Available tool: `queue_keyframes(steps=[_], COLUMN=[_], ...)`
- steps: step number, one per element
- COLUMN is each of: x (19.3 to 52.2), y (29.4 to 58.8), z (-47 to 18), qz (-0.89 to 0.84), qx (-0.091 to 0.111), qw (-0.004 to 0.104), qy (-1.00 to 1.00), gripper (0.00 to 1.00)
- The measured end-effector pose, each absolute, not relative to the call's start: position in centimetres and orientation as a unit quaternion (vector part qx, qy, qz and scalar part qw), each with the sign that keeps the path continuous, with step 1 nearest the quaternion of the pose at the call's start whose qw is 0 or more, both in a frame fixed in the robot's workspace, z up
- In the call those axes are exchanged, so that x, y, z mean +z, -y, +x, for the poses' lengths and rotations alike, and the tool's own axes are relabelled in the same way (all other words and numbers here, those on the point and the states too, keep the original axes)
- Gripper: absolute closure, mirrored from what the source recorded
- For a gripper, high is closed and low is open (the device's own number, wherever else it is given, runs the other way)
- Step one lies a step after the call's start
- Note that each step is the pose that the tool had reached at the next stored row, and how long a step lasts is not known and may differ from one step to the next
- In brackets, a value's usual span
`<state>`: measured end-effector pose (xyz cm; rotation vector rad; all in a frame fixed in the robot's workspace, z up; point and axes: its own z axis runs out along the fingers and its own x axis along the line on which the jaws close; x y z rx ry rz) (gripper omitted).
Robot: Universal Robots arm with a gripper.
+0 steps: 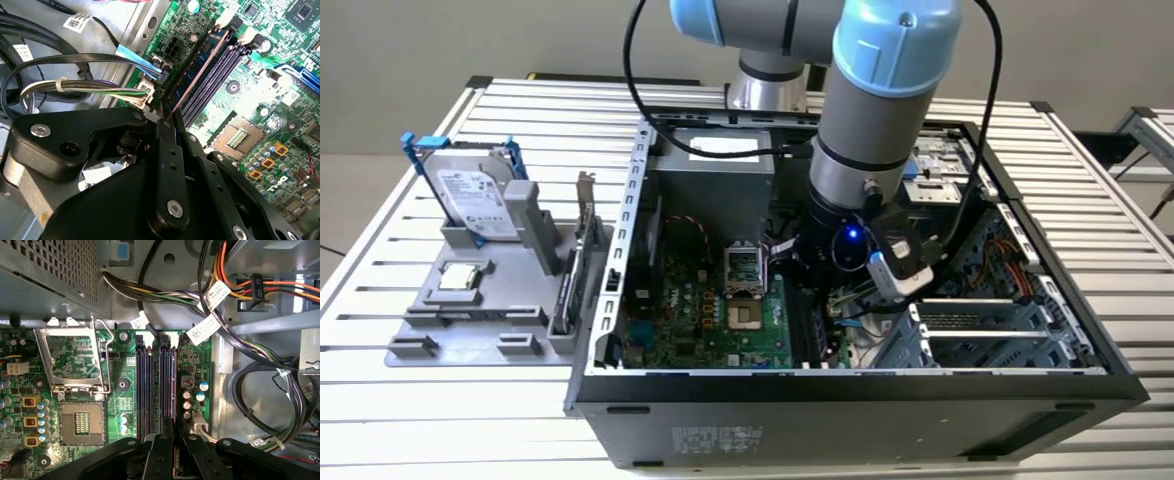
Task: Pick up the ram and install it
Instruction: 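Insert the ram into the slot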
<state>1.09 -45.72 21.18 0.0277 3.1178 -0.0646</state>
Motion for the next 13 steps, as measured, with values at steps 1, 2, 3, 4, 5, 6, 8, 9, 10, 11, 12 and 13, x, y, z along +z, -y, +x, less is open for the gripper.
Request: queue_keyframes(steps=[1, 2, 3, 4, 5, 6, 8, 9, 10, 11, 12, 13], x=[21.2, 21.2, 21.2, 21.2, 21.2, 21.2, 21.2, 21.7, 21.8, 22.0, 22.4, 22.6], y=[45.7, 45.7, 45.7, 45.7, 45.7, 45.7, 45.7, 45.7, 45.7, 45.7, 45.7, 45.7], z=[1.1, 1.1, 1.1, 1.1, 1.1, 1.1, 1.1, 1.1, 1.1, 1.1, 1.1, 1.1], qz=[0.009, 0.009, 0.009, 0.009, 0.009, 0.009, 0.009, 0.009, 0.009, 0.009, 0.009, 0.009], qx=[-0.021, -0.021, -0.021, -0.021, -0.021, -0.021, -0.020, -0.018, -0.017, -0.016, -0.014, -0.013], qw=[0.011, 0.011, 0.011, 0.011, 0.011, 0.011, 0.011, 0.011, 0.011, 0.011, 0.011, 0.011], qy=[-1.000, -1.000, -1.000, -1.000, -1.000, -1.000, -1.000, -1.000, -1.000, -1.000, -1.000, -1.000], gripper=[1.00, 1.00, 0.00, 0.00, 0.00, 0.00, 0.00, 0.00, 0.00, 0.00, 0.00, 0.00])
